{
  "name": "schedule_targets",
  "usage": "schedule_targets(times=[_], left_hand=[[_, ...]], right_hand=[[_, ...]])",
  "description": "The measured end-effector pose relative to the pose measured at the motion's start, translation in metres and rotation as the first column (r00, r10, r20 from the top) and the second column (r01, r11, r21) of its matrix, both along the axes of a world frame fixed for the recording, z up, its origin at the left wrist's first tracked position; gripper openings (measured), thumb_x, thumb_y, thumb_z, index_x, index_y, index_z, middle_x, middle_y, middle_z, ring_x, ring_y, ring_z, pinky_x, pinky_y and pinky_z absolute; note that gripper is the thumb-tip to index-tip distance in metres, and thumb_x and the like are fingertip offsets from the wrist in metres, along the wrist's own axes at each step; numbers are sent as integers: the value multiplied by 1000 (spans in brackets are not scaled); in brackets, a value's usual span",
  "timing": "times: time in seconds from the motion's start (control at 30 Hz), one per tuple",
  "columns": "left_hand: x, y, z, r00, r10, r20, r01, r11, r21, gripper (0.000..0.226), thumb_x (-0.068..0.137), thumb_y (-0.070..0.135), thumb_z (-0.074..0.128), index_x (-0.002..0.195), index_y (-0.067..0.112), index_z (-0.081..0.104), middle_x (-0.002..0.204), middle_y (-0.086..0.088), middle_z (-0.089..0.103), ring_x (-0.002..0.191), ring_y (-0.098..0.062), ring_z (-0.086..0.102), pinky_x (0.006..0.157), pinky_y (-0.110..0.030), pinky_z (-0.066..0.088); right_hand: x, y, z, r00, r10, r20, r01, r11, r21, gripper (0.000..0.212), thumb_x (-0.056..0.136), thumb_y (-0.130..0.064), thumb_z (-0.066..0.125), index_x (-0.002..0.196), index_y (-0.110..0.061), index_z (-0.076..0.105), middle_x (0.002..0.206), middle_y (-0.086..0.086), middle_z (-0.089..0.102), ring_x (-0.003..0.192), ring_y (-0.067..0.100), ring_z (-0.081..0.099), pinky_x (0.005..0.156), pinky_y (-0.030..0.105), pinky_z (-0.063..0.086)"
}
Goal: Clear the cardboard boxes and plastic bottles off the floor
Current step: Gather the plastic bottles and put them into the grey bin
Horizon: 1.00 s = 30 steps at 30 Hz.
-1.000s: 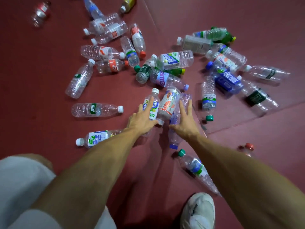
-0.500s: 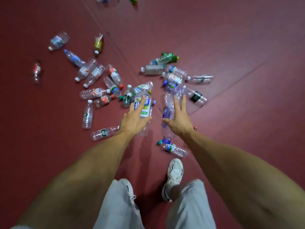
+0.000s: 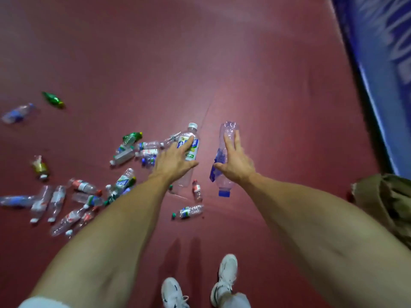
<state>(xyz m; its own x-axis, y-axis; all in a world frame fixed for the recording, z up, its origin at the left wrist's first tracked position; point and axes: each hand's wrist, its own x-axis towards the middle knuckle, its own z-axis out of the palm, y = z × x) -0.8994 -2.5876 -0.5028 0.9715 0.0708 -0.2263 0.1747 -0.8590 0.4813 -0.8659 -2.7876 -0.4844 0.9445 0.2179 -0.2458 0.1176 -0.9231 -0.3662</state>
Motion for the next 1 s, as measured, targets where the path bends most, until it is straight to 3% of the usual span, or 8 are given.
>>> schedule_targets(times=[0.27, 0.47, 0.63, 0.87, 1.0], left_hand=[[-17, -136, 66, 952, -296, 77, 294, 955, 37, 67, 86, 52, 66, 146, 39, 40, 127, -11, 60, 110, -35, 58, 82, -34, 42], [-68, -264, 89, 893, -437, 109, 437, 899, 23, 67, 86, 49, 66, 148, 41, 41, 126, -10, 62, 109, -34, 59, 82, -31, 41], [-138, -388, 93, 817, -560, 139, 563, 826, 20, 68, 83, 53, 66, 145, 44, 42, 122, -8, 65, 105, -33, 61, 84, -35, 51], [-254, -574, 110, 659, -731, 175, 736, 675, 48, 69, 83, 55, 65, 146, 48, 40, 123, -6, 64, 106, -33, 61, 81, -34, 46], [-318, -689, 123, 491, -845, 210, 852, 516, 85, 70, 85, 58, 64, 149, 49, 36, 128, -8, 62, 111, -34, 60, 84, -35, 45]], right_hand=[[-77, -142, 61, 952, -299, 66, 303, 951, -65, 102, 89, -47, 69, 160, -29, -2, 165, -6, -23, 141, 29, 39, 98, 42, 45], [-170, -268, 76, 864, -497, 86, 502, 864, -52, 101, 87, -44, 69, 160, -30, 0, 165, -6, -21, 138, 29, 43, 99, 41, 46], [-274, -382, 86, 778, -621, 94, 627, 776, -64, 99, 89, -42, 68, 160, -29, 1, 166, -5, -20, 137, 29, 43, 97, 39, 44], [-445, -536, 108, 591, -799, 115, 805, 592, -26, 101, 86, -41, 72, 160, -34, 3, 166, -7, -19, 135, 30, 45, 95, 38, 44], [-538, -614, 120, 416, -900, 132, 908, 420, -2, 102, 88, -38, 70, 160, -33, -2, 165, -5, -22, 134, 30, 47, 84, 34, 42]])
